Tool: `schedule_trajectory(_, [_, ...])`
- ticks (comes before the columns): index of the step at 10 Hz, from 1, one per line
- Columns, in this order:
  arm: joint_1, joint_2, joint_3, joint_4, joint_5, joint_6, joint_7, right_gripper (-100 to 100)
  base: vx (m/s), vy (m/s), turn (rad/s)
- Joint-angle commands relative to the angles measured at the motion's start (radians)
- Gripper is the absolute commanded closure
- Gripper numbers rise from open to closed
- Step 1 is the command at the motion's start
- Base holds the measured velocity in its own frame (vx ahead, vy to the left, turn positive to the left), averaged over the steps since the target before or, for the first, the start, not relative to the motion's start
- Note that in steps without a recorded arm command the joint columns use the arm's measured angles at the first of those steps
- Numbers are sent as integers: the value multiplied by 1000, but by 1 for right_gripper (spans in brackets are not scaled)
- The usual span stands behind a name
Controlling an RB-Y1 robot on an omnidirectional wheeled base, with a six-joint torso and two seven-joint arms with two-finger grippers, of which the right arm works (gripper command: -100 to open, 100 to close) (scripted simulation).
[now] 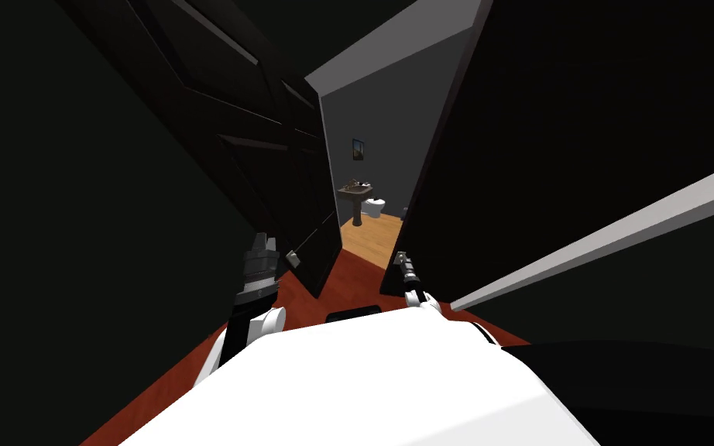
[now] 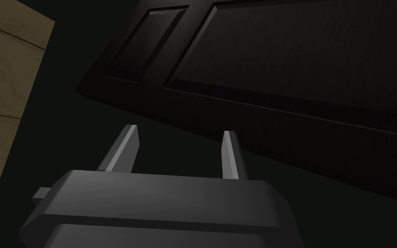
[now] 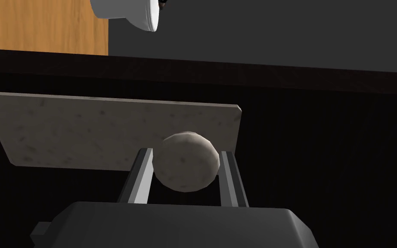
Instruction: Pull the door open
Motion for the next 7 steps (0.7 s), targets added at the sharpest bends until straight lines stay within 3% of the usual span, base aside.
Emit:
schedule_trajectory(1, [0,-5,14,5,10,-10,-15,100,-212,-10,93])
schedule_trajectory(7, [18,-36,81,-8,54,-39,-88,100,-255,-53,104])
